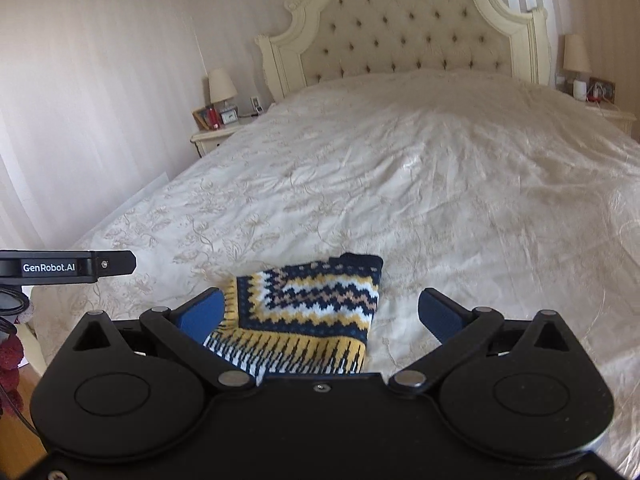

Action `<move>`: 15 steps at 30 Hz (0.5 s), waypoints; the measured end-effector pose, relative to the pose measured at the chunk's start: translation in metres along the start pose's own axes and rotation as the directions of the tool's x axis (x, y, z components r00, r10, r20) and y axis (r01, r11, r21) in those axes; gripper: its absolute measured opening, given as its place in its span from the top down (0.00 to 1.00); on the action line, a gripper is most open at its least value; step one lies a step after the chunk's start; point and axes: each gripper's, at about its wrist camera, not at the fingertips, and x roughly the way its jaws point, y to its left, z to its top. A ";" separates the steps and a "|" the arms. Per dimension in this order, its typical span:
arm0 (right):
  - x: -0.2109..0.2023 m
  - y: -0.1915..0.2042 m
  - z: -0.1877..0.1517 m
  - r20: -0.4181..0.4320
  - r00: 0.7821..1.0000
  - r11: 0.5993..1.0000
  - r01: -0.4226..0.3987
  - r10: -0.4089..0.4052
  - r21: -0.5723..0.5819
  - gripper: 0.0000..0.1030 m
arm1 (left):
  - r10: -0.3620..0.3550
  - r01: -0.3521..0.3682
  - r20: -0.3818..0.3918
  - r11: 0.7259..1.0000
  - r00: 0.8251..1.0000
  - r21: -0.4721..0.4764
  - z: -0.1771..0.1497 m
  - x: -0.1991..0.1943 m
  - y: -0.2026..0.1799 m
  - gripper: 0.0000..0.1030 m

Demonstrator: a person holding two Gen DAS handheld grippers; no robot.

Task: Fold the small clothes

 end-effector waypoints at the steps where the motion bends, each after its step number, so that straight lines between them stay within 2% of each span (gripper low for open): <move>1: -0.005 0.004 0.002 0.015 1.000 1.000 0.018 -0.017 -0.005 0.01 | 0.019 -0.019 -0.010 1.000 1.000 0.008 0.002 -0.002 -0.003 0.19; 4: -0.013 0.014 0.006 0.010 0.992 0.992 0.128 -0.128 -0.010 0.01 | 0.073 -0.071 -0.051 0.996 0.996 0.049 0.003 -0.006 -0.010 0.19; 6: -0.013 0.015 0.008 -0.033 0.986 0.987 0.162 -0.162 -0.009 0.01 | 0.072 -0.067 -0.075 0.996 0.995 0.060 -0.001 -0.009 -0.012 0.19; 10: -0.011 0.007 0.005 -0.137 0.987 0.995 0.089 -0.082 0.047 0.01 | 0.035 -0.032 -0.150 0.999 0.988 0.026 -0.007 -0.009 -0.012 0.19; 15: -0.013 0.006 -0.004 -0.207 0.975 0.993 0.098 -0.083 0.066 0.01 | 0.046 -0.042 -0.233 0.999 0.971 0.018 -0.018 -0.006 -0.011 0.20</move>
